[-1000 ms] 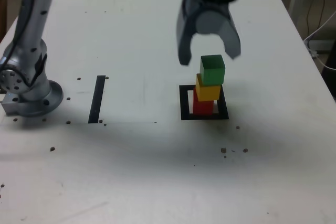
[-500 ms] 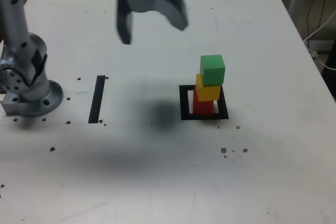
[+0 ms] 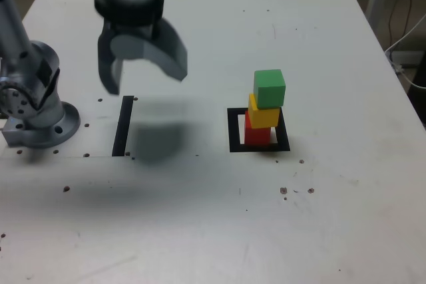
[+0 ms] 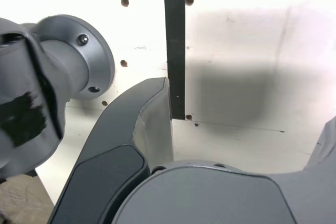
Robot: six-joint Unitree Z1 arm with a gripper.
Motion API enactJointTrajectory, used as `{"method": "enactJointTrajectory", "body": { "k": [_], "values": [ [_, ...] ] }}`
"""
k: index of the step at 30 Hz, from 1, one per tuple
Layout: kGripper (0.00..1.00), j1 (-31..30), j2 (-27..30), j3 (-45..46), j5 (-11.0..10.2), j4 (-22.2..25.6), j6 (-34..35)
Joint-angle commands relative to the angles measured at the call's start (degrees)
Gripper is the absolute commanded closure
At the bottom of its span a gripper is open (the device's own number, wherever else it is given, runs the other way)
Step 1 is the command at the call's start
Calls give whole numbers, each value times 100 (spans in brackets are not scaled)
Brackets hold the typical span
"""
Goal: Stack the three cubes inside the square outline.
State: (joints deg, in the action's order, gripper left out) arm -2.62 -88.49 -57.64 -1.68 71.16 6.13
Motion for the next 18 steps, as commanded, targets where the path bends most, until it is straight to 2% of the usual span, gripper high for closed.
{"method": "enactJointTrajectory", "body": {
  "k": [1,13,18],
  "values": [
    [0,4,104,377,66,-279,32],
    [0,161,146,1422,221,-1095,24],
    [0,186,139,1576,247,-1246,11]
  ]
}}
